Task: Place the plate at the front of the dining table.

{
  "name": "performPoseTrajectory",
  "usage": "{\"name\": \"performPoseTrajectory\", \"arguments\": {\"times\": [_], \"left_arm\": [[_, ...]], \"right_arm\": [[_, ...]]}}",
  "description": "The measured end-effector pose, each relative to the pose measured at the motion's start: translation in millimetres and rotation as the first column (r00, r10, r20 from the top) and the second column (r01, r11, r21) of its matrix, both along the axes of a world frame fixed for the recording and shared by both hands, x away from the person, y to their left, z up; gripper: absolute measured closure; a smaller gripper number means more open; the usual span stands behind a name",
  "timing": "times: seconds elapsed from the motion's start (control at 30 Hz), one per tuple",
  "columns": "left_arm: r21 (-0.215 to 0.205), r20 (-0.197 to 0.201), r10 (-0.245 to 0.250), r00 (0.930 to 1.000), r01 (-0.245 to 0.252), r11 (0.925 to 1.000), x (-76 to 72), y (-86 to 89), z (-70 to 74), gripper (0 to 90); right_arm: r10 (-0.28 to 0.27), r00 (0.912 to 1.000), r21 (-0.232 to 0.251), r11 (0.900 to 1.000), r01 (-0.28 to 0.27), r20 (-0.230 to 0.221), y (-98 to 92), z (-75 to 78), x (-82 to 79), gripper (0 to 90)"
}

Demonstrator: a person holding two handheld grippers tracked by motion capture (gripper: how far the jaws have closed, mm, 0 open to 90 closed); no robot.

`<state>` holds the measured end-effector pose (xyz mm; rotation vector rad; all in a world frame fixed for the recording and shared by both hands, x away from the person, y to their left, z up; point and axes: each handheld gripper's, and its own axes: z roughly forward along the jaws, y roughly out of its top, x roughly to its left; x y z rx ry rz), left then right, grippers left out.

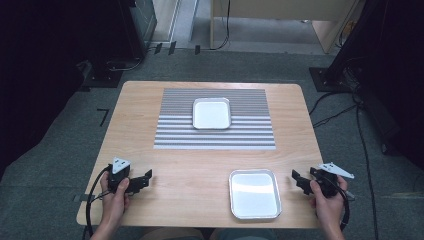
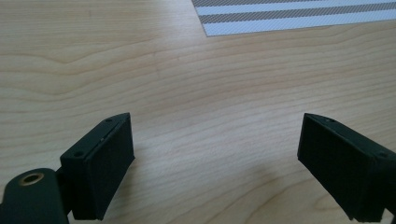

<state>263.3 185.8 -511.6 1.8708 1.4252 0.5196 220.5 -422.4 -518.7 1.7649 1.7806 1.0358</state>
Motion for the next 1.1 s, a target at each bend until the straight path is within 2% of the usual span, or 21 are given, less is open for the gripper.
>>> {"name": "performPoseTrajectory", "arguments": {"times": [0.23, 0.3, 0.33, 0.5, 0.53, 0.57, 0.6, 0.67, 0.73, 1.1], "left_arm": [[0.024, -0.003, 0.025, 0.9997, -0.025, 0.9994, -8.2, 16.8, -0.5, 10.7], [0.044, -0.004, 0.024, 0.9997, -0.024, 0.9988, -10.5, 20.9, -0.7, 10.7], [0.066, 0.000, 0.026, 0.9997, -0.026, 0.9975, -12.2, 24.1, -1.0, 10.7], [0.100, 0.006, 0.040, 0.9992, -0.041, 0.9941, -17.2, 32.8, -1.9, 10.7], [0.109, 0.000, 0.043, 0.9991, -0.043, 0.9931, -20.3, 36.5, -3.1, 10.7], [0.109, 0.000, 0.043, 0.9991, -0.043, 0.9931, -20.3, 36.5, -3.1, 10.7], [0.114, -0.001, 0.045, 0.9990, -0.045, 0.9925, -21.4, 37.3, -3.8, 10.7], [0.126, -0.002, 0.045, 0.9990, -0.044, 0.9910, -23.5, 37.9, -5.3, 10.7], [0.114, -0.003, 0.042, 0.9991, -0.041, 0.9926, -24.9, 38.2, -6.0, 10.1], [0.111, 0.004, 0.030, 0.9996, -0.030, 0.9934, -25.3, 38.1, -7.1, 9.9]], "right_arm": [[-0.012, 0.9999, -0.021, 1.000, 0.012, -0.003, -6.1, -1.5, -12.2, 21.5], [-0.013, 0.9999, -0.042, 0.999, 0.013, -0.007, -6.0, -3.2, -14.5, 21.3], [-0.019, 0.9998, -0.062, 0.998, 0.019, -0.003, -5.2, -4.9, -16.7, 21.4], [-0.019, 0.9998, -0.116, 0.993, 0.017, -0.009, 0.0, -5.1, -18.9, 21.1], [-0.012, 0.9998, -0.158, 0.987, 0.010, -0.015, 3.6, -5.6, -19.1, 20.6], [-0.012, 0.9998, -0.158, 0.987, 0.010, -0.015, 3.6, -5.6, -19.1, 20.6], [-0.011, 0.9997, -0.179, 0.984, 0.007, -0.020, 6.1, -5.8, -19.0, 20.1], [-0.008, 0.9997, -0.175, 0.985, 0.004, -0.022, 6.3, -5.9, -18.8, 19.5], [-0.006, 0.9998, -0.178, 0.984, 0.003, -0.021, 6.3, -6.0, -18.8, 19.5], [-0.004, 0.9998, -0.177, 0.984, 0.001, -0.021, 6.5, -6.0, -19.0, 19.8]]}}
